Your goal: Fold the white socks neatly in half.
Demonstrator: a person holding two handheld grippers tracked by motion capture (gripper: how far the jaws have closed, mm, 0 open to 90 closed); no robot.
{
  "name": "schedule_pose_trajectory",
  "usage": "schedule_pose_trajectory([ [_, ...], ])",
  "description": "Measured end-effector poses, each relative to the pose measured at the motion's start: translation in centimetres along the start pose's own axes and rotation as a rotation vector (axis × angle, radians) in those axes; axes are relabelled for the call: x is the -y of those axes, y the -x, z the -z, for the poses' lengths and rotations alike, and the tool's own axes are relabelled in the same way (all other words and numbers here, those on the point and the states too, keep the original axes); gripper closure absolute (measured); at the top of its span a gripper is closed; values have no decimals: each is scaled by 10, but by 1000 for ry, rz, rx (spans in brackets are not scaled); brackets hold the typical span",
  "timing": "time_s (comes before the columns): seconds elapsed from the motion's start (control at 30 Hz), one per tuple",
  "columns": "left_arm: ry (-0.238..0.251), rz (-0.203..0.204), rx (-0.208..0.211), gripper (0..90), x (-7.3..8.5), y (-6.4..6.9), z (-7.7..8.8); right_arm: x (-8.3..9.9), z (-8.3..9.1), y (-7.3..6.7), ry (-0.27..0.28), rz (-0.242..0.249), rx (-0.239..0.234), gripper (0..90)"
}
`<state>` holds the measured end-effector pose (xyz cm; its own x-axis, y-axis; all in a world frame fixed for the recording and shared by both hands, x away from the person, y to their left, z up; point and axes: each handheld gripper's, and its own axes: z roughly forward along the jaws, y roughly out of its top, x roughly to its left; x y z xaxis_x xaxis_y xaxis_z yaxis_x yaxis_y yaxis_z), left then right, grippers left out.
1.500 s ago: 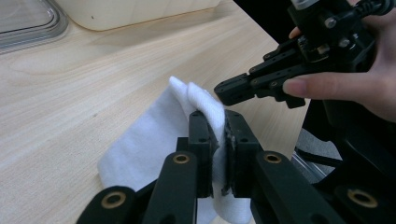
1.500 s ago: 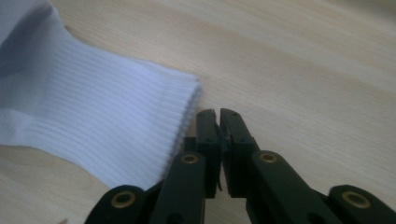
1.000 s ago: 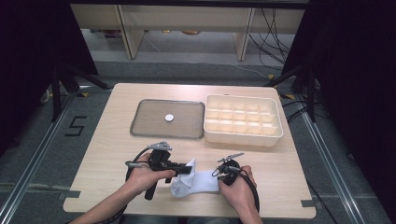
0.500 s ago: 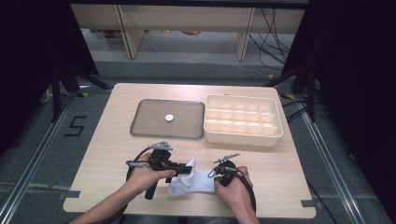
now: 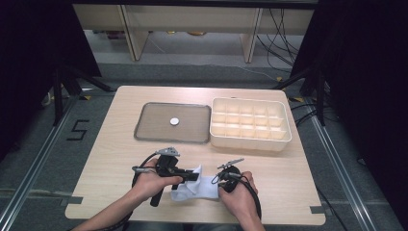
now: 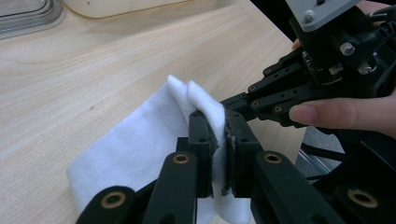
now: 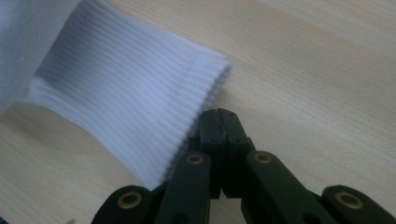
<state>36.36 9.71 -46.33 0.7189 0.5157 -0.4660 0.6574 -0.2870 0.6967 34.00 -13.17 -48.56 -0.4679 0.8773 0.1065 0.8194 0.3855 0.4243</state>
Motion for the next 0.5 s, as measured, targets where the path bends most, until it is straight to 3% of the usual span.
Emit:
schedule_pose_trajectory([
  [0.17, -2, 1, 16, 826, 1, -1, -3, 0, 0, -1, -2, -1, -4, 899],
  [0.5, -5, -1, 5, 826, 1, 0, -4, 0, 0, -2, -1, -1, -4, 900],
])
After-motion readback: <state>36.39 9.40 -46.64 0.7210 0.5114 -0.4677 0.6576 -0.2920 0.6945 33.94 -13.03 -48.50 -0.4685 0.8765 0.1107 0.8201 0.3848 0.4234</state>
